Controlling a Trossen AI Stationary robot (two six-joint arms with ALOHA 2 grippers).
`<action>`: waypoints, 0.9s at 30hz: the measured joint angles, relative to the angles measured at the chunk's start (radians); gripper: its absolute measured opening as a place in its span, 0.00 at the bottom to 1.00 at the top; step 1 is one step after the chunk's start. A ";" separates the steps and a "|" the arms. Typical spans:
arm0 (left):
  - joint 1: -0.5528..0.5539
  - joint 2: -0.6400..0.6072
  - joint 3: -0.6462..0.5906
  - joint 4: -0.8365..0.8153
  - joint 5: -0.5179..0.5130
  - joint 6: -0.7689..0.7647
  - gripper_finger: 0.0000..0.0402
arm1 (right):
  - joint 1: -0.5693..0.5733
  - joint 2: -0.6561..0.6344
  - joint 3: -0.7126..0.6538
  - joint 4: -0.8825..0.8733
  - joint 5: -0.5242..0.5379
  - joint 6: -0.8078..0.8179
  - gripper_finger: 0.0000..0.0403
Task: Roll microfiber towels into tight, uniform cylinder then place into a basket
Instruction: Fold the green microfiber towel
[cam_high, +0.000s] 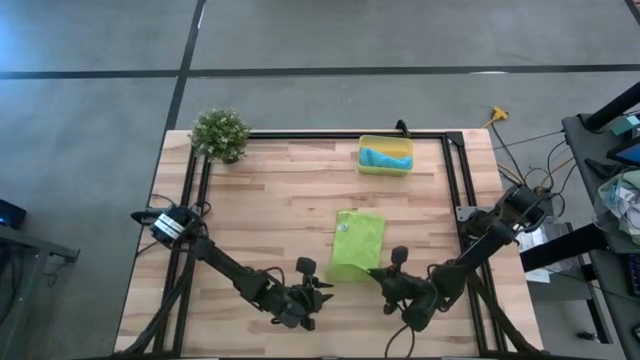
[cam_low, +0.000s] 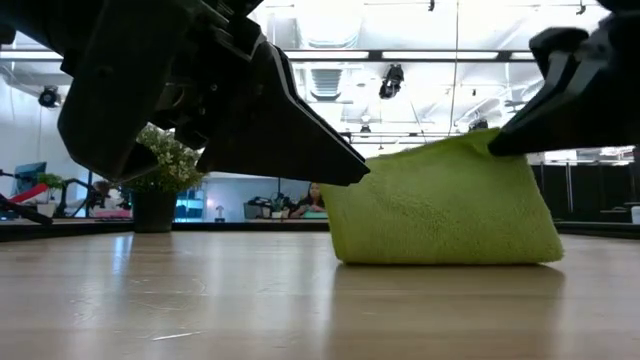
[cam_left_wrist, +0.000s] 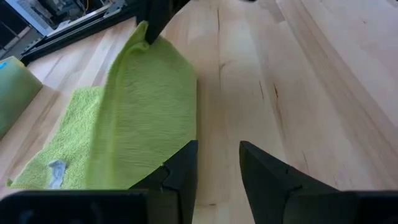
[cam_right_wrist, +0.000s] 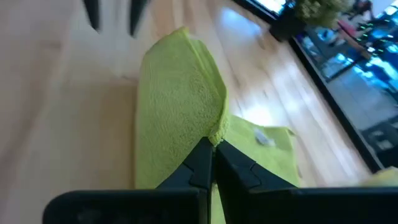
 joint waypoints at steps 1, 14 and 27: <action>0.000 0.000 0.000 0.000 0.000 0.000 0.26 | 0.000 0.000 -0.006 -0.008 0.007 0.009 0.02; 0.002 0.000 0.000 0.007 0.000 0.000 0.26 | -0.018 0.000 -0.123 -0.014 0.147 0.078 0.02; 0.002 0.000 0.000 0.007 0.000 0.000 0.26 | -0.028 0.000 -0.152 -0.013 0.153 0.122 0.02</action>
